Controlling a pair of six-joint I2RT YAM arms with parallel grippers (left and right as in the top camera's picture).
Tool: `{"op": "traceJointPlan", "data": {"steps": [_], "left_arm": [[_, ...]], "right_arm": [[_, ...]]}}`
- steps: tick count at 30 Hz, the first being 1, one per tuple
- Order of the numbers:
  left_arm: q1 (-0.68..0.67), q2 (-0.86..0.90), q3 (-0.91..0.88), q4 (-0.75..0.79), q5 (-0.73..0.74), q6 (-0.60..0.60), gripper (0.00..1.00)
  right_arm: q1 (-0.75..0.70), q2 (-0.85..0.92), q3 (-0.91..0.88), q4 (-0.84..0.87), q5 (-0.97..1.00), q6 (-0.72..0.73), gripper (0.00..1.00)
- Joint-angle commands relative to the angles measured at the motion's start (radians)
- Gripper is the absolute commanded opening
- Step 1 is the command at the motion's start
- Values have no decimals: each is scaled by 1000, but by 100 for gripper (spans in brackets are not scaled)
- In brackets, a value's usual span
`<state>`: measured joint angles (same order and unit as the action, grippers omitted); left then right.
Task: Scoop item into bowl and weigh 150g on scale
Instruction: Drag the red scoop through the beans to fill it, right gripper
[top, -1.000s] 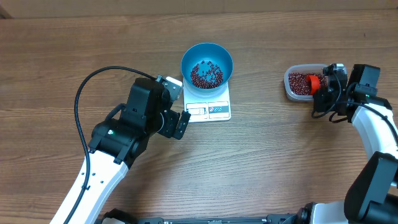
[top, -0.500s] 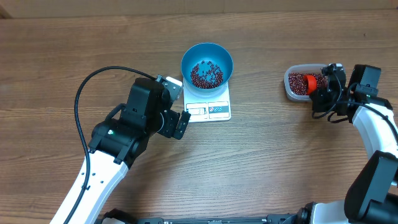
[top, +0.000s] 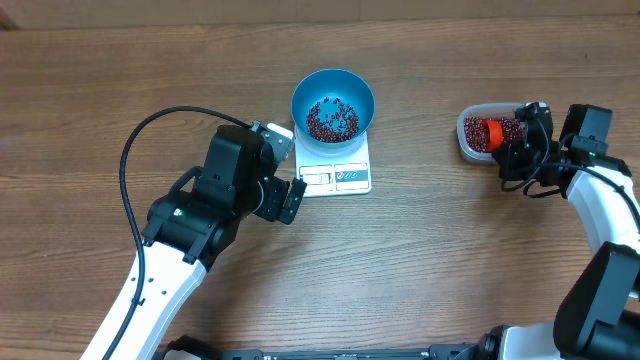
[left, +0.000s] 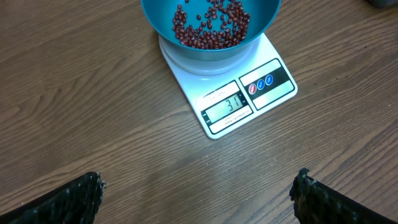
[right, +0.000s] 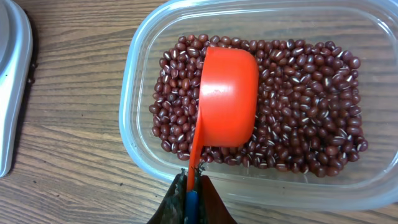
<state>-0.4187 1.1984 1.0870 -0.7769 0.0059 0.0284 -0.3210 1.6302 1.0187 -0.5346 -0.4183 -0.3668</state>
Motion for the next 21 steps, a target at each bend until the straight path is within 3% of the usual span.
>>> {"op": "traceJointPlan", "data": {"steps": [1,21], "left_arm": [[-3,6,-4,3,-10,-9,100],[-3,6,-4,3,-11,-9,99]], "right_arm": [[0,31,-18,2,-56,0,4],[-7,82,-18,42,-161,47,4]]}}
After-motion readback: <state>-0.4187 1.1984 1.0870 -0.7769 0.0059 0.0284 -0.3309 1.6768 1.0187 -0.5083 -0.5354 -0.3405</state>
